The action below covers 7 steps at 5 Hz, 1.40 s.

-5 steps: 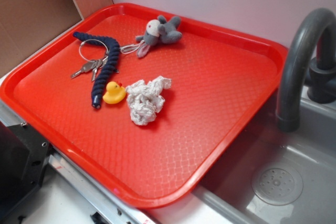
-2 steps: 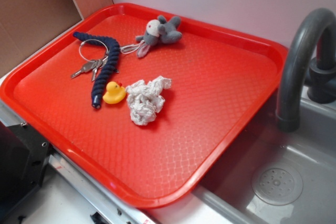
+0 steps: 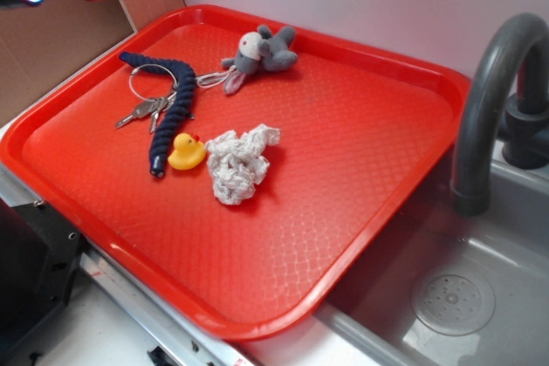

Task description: Grab the blue rope.

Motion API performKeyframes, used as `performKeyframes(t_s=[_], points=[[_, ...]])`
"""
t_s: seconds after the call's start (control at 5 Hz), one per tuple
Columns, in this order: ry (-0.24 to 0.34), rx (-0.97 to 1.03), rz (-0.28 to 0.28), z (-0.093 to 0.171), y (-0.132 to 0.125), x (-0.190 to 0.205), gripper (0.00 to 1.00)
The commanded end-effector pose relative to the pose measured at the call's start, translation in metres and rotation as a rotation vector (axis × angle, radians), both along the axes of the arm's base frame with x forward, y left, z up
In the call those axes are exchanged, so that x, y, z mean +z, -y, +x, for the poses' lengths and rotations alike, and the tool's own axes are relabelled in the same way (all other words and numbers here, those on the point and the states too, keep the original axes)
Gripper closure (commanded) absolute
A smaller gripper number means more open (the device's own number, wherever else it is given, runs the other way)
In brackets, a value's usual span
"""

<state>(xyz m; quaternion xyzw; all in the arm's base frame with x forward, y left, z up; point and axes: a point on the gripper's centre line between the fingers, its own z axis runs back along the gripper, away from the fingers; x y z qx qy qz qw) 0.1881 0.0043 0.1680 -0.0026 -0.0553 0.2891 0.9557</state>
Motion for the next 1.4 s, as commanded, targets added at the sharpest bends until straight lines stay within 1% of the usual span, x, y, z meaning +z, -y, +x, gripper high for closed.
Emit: performKeyframes(t_s=[0.0,0.2,0.6,0.8,1.0,1.2], points=[[0.008,0.033,0.076,0.043,-0.035,-0.064,0.0],[-0.003,0.042,0.049,0.053,-0.045,-0.087,0.0],[-0.051,-0.026,0.037,0.054,-0.037,-0.118,0.0],[-0.059,-0.072,0.009,0.058,-0.035,-0.131,0.0],[-0.081,-0.092,0.019,0.063,-0.035,-0.14,0.0],[-0.085,-0.081,0.021,0.064,-0.036,-0.145,0.15]])
